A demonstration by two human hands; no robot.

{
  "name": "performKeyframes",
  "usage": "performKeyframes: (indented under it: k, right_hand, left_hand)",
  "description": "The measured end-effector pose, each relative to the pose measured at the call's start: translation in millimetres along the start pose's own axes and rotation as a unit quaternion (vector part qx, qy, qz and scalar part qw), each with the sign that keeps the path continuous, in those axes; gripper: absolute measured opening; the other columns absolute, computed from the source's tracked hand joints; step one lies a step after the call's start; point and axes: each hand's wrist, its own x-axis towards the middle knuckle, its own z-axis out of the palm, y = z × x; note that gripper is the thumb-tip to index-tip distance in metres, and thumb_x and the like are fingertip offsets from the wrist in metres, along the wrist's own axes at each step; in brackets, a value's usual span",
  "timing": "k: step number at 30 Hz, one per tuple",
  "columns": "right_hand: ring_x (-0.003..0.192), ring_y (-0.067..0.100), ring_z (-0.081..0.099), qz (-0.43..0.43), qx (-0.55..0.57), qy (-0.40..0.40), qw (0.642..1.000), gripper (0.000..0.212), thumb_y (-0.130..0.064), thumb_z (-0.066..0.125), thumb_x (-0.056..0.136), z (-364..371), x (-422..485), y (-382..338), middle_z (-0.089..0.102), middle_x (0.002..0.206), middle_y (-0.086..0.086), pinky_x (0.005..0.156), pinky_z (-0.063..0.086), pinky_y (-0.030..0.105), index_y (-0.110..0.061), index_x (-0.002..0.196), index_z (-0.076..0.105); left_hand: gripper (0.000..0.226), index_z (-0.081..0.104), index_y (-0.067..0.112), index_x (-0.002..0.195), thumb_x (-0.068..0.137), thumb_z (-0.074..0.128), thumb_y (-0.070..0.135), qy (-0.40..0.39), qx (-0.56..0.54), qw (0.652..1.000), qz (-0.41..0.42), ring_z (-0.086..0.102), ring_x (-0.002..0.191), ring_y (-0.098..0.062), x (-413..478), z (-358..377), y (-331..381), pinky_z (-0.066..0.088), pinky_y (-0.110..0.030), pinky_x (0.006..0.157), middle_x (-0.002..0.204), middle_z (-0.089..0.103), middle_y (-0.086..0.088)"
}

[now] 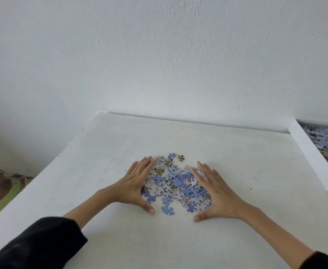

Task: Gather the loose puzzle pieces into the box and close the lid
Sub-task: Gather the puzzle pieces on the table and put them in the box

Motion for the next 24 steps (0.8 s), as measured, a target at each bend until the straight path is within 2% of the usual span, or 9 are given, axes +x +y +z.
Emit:
performKeyframes:
  k: [3,7,11,13,15,18,21,24]
  right_hand:
    - [0.132,0.007,-0.036,0.010,0.002,0.004,1.000,0.126,-0.091,0.044,0.045,-0.4,13.3,-6.8,-0.043,0.141,-0.010,0.105,-0.025,0.029,-0.043,0.133,-0.033]
    - [0.135,0.008,-0.032,0.012,0.002,0.003,1.000,0.125,-0.089,0.045,0.047,-2.9,26.3,-11.1,-0.036,0.146,-0.008,0.108,-0.019,0.030,-0.043,0.134,-0.031]
    - [0.135,0.004,-0.027,0.007,-0.008,0.008,1.000,0.121,-0.092,0.038,0.048,-3.1,30.8,-11.2,-0.026,0.150,-0.009,0.108,-0.018,0.025,-0.042,0.137,-0.028]
    - [0.136,0.001,-0.022,-0.002,-0.008,0.019,1.000,0.119,-0.091,0.038,0.052,-2.8,32.2,-11.1,-0.018,0.153,-0.010,0.111,-0.013,0.026,-0.039,0.140,-0.022]
    - [0.137,-0.002,-0.010,-0.016,-0.002,0.037,0.999,0.114,-0.088,0.041,0.056,-3.0,32.9,-10.7,-0.003,0.154,-0.012,0.114,-0.004,0.027,-0.037,0.145,-0.009]
    - [0.133,-0.003,0.007,-0.031,0.004,0.067,0.997,0.095,-0.084,0.044,0.062,-3.7,33.6,-11.5,0.019,0.148,-0.017,0.112,0.009,0.028,-0.038,0.142,0.022]
    - [0.123,0.001,0.024,-0.030,0.025,0.091,0.995,0.076,-0.076,0.048,0.067,-3.6,34.7,-13.5,0.033,0.136,-0.019,0.103,0.021,0.028,-0.039,0.132,0.039]
    - [0.111,0.002,0.030,-0.034,0.036,0.108,0.993,0.060,-0.067,0.054,0.068,-4.0,36.9,-15.2,0.038,0.122,-0.018,0.096,0.026,0.026,-0.038,0.120,0.049]
  left_hand:
    - [0.140,-0.034,0.029,0.138,0.047,0.056,0.086,0.026,-0.004,1.000,-0.006,-0.029,0.138,-0.009,11.6,4.6,10.9,-0.016,-0.035,0.115,0.153,-0.027,0.004]
    - [0.141,-0.029,0.026,0.142,0.051,0.065,0.080,0.051,-0.009,0.999,0.000,-0.025,0.140,-0.009,25.4,6.6,22.0,-0.013,-0.032,0.116,0.155,-0.021,0.003]
    - [0.138,-0.022,0.021,0.145,0.054,0.064,0.080,0.072,0.007,0.997,0.002,-0.020,0.141,-0.006,28.0,8.1,23.9,-0.016,-0.021,0.112,0.156,-0.015,0.004]
    - [0.134,-0.012,0.018,0.148,0.056,0.064,0.078,0.088,0.019,0.996,0.014,-0.010,0.142,-0.006,27.6,8.7,25.1,-0.013,-0.019,0.113,0.157,-0.003,0.003]
    - [0.125,0.007,0.015,0.150,0.057,0.067,0.075,0.106,0.028,0.993,0.033,0.007,0.142,-0.012,27.3,8.9,27.9,0.002,-0.027,0.117,0.153,0.014,-0.002]
    - [0.108,0.031,0.018,0.143,0.058,0.067,0.073,0.128,0.016,0.991,0.043,0.025,0.133,-0.017,26.4,8.8,29.5,0.020,-0.031,0.112,0.140,0.031,-0.002]
    - [0.093,0.042,0.026,0.134,0.058,0.066,0.074,0.147,0.003,0.988,0.042,0.031,0.123,-0.012,25.6,10.4,28.2,0.026,-0.027,0.102,0.130,0.038,0.004]
    - [0.080,0.049,0.029,0.123,0.059,0.063,0.075,0.163,-0.008,0.986,0.045,0.034,0.114,-0.010,25.0,11.6,27.4,0.027,-0.024,0.093,0.122,0.043,0.009]
